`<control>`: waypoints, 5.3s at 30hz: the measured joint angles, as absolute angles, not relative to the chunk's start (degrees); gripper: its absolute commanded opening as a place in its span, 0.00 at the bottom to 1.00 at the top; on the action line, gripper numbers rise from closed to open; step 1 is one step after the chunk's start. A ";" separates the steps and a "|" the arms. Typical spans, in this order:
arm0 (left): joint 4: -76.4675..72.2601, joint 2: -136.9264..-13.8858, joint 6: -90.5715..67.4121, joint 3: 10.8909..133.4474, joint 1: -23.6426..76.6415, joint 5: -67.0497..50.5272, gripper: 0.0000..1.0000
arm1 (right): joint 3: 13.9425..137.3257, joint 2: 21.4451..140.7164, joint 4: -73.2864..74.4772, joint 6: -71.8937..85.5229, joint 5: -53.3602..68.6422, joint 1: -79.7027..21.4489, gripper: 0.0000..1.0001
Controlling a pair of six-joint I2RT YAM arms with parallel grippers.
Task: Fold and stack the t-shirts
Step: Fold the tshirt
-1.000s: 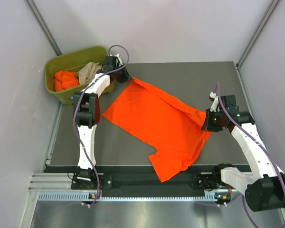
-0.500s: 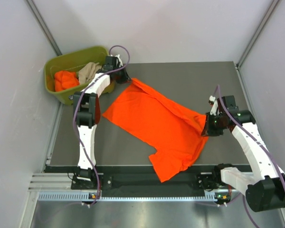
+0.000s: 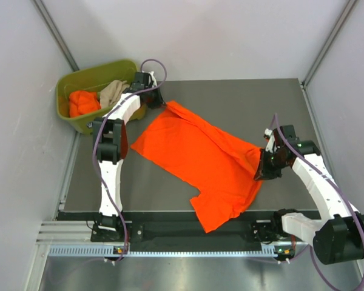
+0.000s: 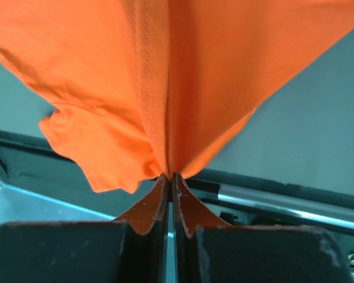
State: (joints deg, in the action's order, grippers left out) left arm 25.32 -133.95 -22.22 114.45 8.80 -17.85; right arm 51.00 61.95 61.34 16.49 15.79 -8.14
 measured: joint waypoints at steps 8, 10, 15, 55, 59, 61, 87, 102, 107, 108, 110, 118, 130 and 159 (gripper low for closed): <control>26.22 -133.51 -18.74 113.71 8.80 -16.97 0.14 | 45.30 62.50 62.48 17.72 19.40 -8.14 0.16; 26.28 -133.16 -17.72 113.14 8.80 -16.75 0.38 | 45.04 62.67 63.07 18.39 19.29 -8.14 0.37; 26.81 -131.31 -16.75 110.80 8.80 -17.12 0.61 | 46.44 64.05 63.20 19.77 17.91 -8.14 0.57; -25.54 -123.44 -53.15 99.55 4.51 -52.38 0.49 | 66.08 76.01 55.72 22.13 10.57 -5.08 0.77; -12.34 -117.40 -41.32 99.46 9.74 -43.16 0.47 | 65.67 76.99 54.81 22.76 8.62 0.03 0.76; -7.90 -113.60 -36.34 98.19 13.39 -37.74 0.46 | 64.69 77.38 53.60 23.31 8.67 4.49 0.76; 15.84 -73.10 -25.36 64.03 24.64 -16.53 0.46 | 48.62 89.95 27.90 26.55 15.44 19.03 0.11; 22.41 -75.07 -25.96 63.33 24.64 -9.87 0.46 | 83.11 109.65 25.82 24.16 2.07 18.70 0.00; 26.61 -79.35 -25.89 67.33 24.64 -6.96 0.48 | 103.90 124.51 26.76 20.88 0.80 17.47 0.05; 27.18 -79.79 -25.69 67.88 24.64 -6.26 0.48 | 104.88 125.47 26.94 20.45 0.67 16.99 0.09; 28.49 -80.27 -25.36 68.71 24.62 -5.15 0.52 | 105.01 125.69 28.62 20.27 0.73 16.32 0.47; 31.05 -85.95 -25.10 70.17 24.62 -5.74 0.58 | 103.59 122.39 40.91 17.93 -4.62 15.07 0.90; 34.70 -89.65 -26.89 63.02 24.62 -6.61 0.53 | 71.50 79.57 47.97 22.41 -4.03 16.10 0.78; 27.40 -88.64 -30.52 61.21 22.74 -9.28 0.53 | 56.71 74.76 44.82 26.63 0.12 27.99 0.80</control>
